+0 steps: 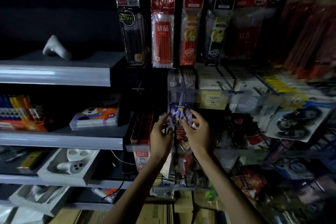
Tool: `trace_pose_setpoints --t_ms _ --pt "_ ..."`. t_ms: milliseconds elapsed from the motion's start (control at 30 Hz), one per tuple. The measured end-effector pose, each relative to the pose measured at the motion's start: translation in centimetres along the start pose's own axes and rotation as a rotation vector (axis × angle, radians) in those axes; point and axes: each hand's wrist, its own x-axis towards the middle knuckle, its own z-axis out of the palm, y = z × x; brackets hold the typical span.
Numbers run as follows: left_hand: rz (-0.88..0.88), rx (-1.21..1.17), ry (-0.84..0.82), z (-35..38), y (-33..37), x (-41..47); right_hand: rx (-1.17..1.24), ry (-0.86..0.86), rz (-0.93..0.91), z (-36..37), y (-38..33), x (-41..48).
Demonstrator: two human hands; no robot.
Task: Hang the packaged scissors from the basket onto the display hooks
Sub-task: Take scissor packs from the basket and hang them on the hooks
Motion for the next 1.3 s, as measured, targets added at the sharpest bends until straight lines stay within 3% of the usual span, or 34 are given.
trace_pose_setpoints --t_ms 333,633,933,1167,1300 --pt "0.008 0.009 0.031 0.1 1.0 -0.2 0.037 -0.045 0.049 0.2 0.3 -0.1" --pt "0.019 0.016 0.016 -0.2 1.7 -0.4 -0.041 -0.075 -0.013 0.2 0.1 0.2" --pt "0.012 0.042 -0.012 -0.6 0.1 -0.2 0.046 -0.121 0.042 -1.3 -0.9 -0.1" --pt "-0.057 -0.022 -0.020 -3.4 0.3 -2.5 0.079 0.172 0.110 -5.3 -0.8 -2.9" --pt "-0.076 -0.037 -0.101 -4.6 3.5 -5.9 0.319 0.242 0.226 -5.8 -0.4 -3.9"
